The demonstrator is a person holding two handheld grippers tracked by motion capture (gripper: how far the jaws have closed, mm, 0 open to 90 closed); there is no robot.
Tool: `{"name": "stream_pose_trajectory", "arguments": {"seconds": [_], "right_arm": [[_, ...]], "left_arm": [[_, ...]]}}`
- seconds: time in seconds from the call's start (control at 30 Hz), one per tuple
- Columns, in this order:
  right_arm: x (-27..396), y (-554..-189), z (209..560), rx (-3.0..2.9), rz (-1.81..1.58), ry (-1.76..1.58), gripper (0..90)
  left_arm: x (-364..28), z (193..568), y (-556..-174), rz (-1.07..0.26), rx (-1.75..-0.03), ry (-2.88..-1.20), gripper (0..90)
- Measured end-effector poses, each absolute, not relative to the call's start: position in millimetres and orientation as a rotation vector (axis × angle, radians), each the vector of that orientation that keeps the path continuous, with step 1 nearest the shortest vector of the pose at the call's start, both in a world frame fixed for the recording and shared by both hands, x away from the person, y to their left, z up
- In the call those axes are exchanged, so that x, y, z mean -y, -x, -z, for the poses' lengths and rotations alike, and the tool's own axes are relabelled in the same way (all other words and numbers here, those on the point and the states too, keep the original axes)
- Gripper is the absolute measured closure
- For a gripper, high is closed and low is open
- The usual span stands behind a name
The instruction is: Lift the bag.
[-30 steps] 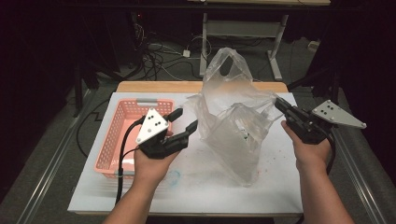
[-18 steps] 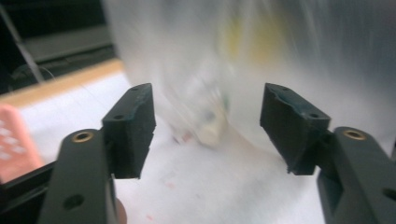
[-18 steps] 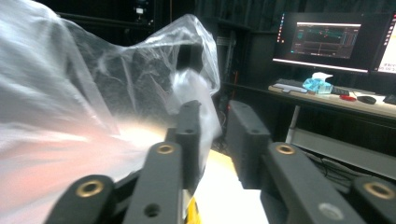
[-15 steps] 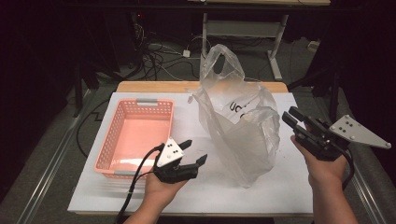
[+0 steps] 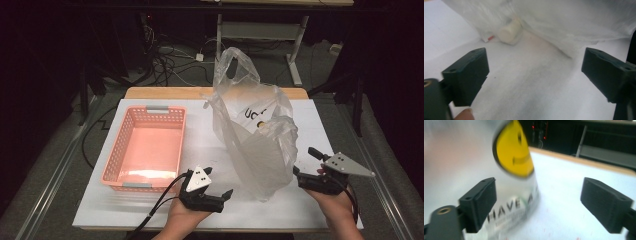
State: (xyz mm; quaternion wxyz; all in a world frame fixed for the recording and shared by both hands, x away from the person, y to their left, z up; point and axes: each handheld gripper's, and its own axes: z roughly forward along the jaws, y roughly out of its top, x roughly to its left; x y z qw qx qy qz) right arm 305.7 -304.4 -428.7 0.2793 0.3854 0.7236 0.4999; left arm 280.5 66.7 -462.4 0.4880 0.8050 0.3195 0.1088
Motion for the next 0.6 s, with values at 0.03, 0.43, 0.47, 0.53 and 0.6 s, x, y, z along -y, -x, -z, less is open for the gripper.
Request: {"name": "stream_pose_trajectory", "arguments": {"seconds": [0.03, 0.43, 0.47, 0.53, 0.6], "right_arm": [[304.6, -304.5, 435.0, -1.944, -1.339, -1.044, 6.6], [308.1, -300.6, 460.2, -1.990, -1.292, -1.088, 0.1], [307.6, -301.3, 459.9, -1.986, -1.298, -1.089, 0.1], [307.6, -302.2, 459.7, -1.985, -1.299, -1.084, 0.1], [309.0, -301.4, 459.6, -1.981, -1.291, -1.081, 0.1]], "left_arm": [[-66.7, 464.3, -281.1, -0.257, -0.778, -1.964, 1.8], [-65.1, 484.4, -283.2, -0.301, -0.805, -2.066, 0.0], [-64.6, 485.0, -283.9, -0.300, -0.813, -2.079, 0.0], [-63.1, 484.8, -285.2, -0.297, -0.820, -2.104, 0.0], [-61.8, 485.6, -287.2, -0.289, -0.843, -2.130, 0.0]]}}
